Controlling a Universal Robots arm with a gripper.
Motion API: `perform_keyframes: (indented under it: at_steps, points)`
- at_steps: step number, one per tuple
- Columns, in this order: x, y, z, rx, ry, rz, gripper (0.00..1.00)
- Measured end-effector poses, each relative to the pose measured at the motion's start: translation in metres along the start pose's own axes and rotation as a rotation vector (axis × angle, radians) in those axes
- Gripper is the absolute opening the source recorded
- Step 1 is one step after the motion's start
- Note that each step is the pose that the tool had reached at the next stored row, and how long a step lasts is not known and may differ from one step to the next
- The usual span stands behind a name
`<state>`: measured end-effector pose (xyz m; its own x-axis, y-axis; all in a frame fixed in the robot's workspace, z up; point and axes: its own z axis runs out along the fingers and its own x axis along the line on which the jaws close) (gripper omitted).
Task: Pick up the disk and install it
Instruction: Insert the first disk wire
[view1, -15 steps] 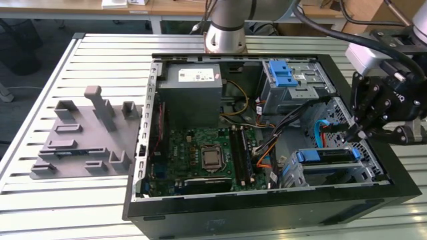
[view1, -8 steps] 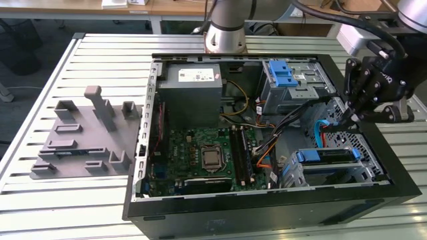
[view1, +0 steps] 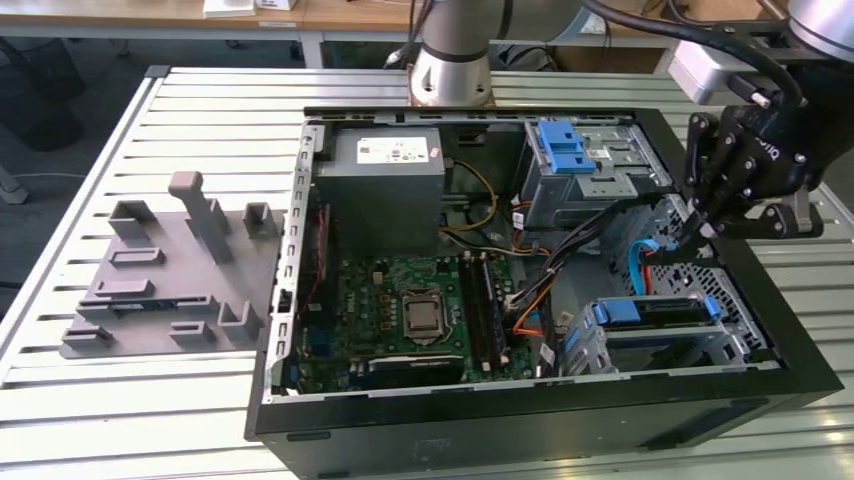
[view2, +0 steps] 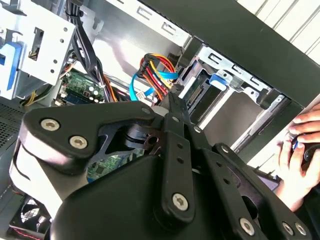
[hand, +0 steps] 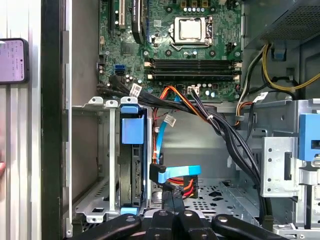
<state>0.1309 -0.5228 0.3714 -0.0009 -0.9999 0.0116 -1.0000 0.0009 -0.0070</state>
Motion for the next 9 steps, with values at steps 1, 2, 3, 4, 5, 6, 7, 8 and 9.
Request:
perform_keyframes:
  at_steps: [1,2,3,4,5,6,7,8,9]
  points:
    - [-0.0001,0.0001,0.0003,0.0,0.0013,0.0,0.13]
    - [-0.0002,0.0001,0.0009,0.0,0.002,0.0,0.13]
    - [-0.0005,0.0001,0.0015,0.0,0.0025,0.0,0.2]
    - [-0.0008,0.0001,0.0023,0.0,0.0025,0.0,0.2]
    - [-0.0011,0.0003,0.0031,0.0,0.0025,0.0,0.21]
    - [-0.0014,0.0004,0.0041,0.0,0.0026,0.0,0.21]
    - [-0.0016,0.0008,0.0051,0.0,0.0028,0.0,0.27]
    - [-0.0017,0.0011,0.0062,0.0,0.0027,0.0,0.27]
    - [-0.002,0.0013,0.0073,0.0001,0.0027,0.0,0.27]
